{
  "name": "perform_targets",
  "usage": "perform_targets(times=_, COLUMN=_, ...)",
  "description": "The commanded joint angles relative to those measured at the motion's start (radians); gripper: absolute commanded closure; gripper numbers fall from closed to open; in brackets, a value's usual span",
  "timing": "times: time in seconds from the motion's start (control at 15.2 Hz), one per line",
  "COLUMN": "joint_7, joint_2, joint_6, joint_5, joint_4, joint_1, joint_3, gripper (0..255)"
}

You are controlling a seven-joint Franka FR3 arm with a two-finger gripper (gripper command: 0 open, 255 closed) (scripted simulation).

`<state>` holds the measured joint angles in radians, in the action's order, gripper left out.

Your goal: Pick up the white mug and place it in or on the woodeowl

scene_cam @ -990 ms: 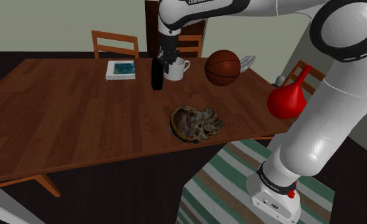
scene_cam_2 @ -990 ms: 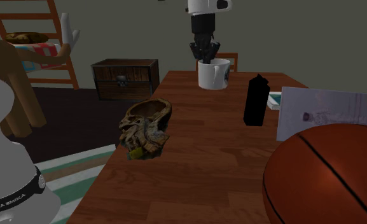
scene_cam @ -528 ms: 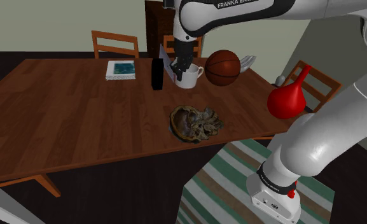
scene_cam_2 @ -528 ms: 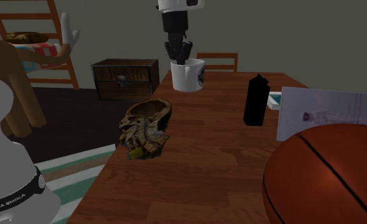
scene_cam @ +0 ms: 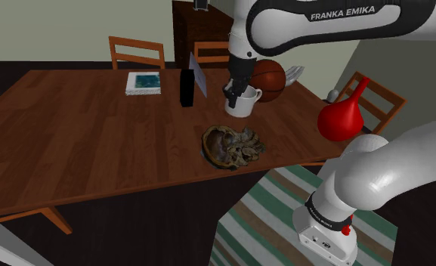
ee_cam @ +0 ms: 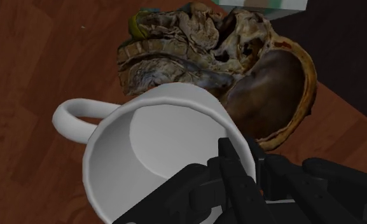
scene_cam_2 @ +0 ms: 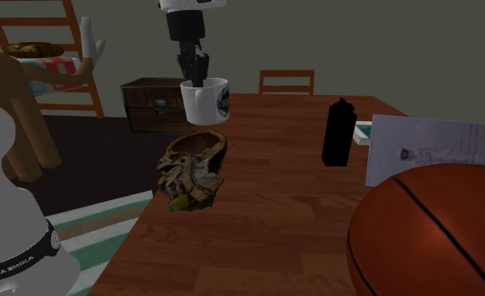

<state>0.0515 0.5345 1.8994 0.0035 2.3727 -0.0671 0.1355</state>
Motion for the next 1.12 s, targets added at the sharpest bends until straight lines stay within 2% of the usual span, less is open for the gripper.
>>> perform_targets(times=0.0, joint_7=0.007, joint_2=0.094, joint_6=-0.030, joint_5=0.014, joint_4=0.065, joint_1=-0.014, joint_3=0.004, gripper=255)
perform_targets(times=0.07, joint_7=0.015, joint_2=0.167, joint_6=-0.058, joint_5=0.024, joint_4=0.110, joint_1=-0.025, joint_3=0.009, gripper=255)
perform_targets(times=1.06, joint_7=0.026, joint_2=0.135, joint_6=0.156, joint_5=0.032, joint_4=0.292, joint_1=-0.030, joint_3=0.025, gripper=255)
